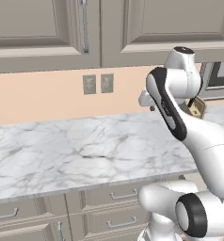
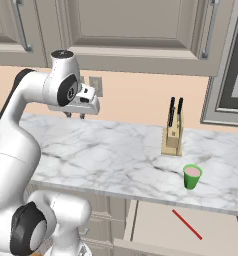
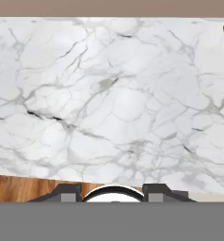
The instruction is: Pick up the straw from the right drawer and put it inside the smoothie cup.
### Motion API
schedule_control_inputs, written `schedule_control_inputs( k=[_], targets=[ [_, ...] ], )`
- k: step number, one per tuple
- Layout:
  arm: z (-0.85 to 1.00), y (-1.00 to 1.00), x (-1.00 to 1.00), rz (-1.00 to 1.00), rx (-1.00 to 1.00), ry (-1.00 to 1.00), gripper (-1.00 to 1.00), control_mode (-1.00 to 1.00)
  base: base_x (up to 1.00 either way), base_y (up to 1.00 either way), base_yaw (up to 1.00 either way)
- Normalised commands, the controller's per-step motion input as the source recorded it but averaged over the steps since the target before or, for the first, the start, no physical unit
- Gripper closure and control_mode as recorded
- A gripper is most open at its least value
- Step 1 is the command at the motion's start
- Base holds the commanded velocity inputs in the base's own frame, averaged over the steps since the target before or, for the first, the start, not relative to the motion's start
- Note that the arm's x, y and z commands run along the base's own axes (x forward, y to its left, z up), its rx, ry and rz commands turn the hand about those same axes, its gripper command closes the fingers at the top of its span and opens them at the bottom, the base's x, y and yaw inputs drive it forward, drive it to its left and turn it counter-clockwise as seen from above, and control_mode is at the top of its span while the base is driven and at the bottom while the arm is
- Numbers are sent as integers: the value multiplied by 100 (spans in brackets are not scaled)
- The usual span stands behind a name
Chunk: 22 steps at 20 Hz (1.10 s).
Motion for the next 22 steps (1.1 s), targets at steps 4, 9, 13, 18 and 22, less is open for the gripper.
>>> schedule_control_inputs(
  k=[4,9,13,18,22],
  targets=[
    [0,-1,-42,0,0,-3,-100,-100,0,0,0],
    [-38,0,-63,0,0,-1,-100,-100,0,0,0],
    [-57,0,-50,-3,0,-1,-100,-100,0,0,0],
    [-48,11,-32,-2,0,0,-100,-100,0,0,0],
    [-7,5,0,-1,0,0,-100,-100,0,0,0]
  ],
)
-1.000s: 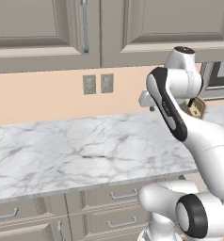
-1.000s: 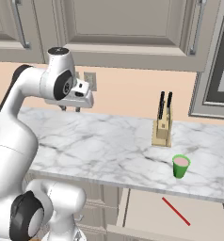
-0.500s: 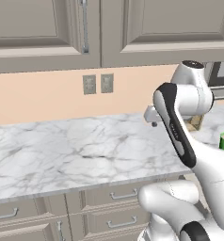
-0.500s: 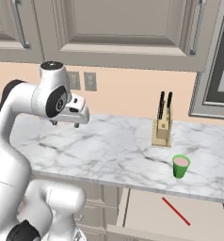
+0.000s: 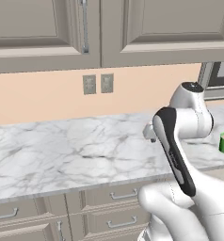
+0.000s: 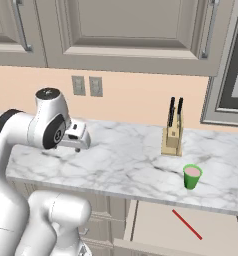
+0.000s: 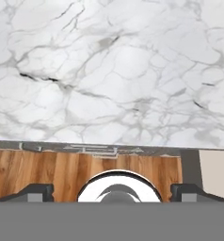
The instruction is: Pick up the straw from the right drawer and put it inside the smoothie cup.
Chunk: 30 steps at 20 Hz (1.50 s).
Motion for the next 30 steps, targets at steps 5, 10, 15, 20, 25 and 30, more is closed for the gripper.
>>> schedule_control_inputs(
  k=[5,10,15,20,25,30],
  targets=[
    [-25,0,-47,0,0,0,-100,-100,0,0,0],
    [-20,0,-73,0,0,0,-100,-100,0,0,0],
    [5,0,-39,0,0,-6,-100,-100,0,0,0],
    [23,0,7,0,2,0,-100,-100,0,0,0],
    [8,0,15,0,0,6,-100,-100,0,0,0],
    [0,0,3,0,0,1,-100,-100,0,0,0]
  ],
)
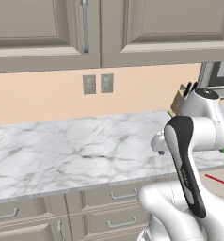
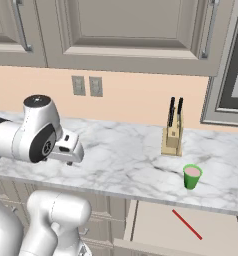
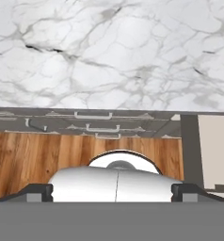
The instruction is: Pick up the straw from the right drawer and put it inside the smoothie cup.
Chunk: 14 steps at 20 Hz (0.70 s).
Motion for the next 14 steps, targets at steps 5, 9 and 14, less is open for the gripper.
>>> schedule_control_inputs(
  k=[5,9,14],
  targets=[
    [0,0,0,0,0,0,-100,100,-21,-2,0],
    [0,0,0,0,0,0,-100,100,-86,-2,0],
    [0,0,0,0,0,0,-100,100,-84,-1,0]
  ],
)
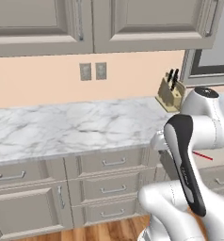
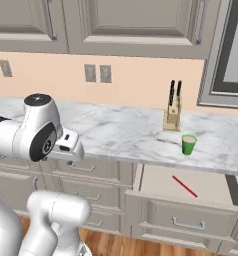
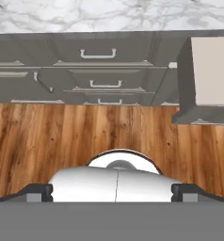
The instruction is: Pick up the straw from the right drawer and put it inside the smoothie cup.
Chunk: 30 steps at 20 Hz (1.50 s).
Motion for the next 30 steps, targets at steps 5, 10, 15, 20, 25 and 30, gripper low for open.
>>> schedule_control_inputs(
  k=[5,10,15,20,25,30],
  targets=[
    [0,0,0,0,0,0,-100,100,-32,-39,-1],
    [0,0,0,0,0,0,-100,100,0,-79,-1],
    [0,0,0,0,0,0,-100,100,-1,-88,0],
    [0,0,0,0,0,0,-100,100,-19,-67,0],
    [0,0,0,0,0,0,-100,100,-43,-26,0],
    [0,0,0,0,0,0,-100,100,-36,-1,0]
  ],
)
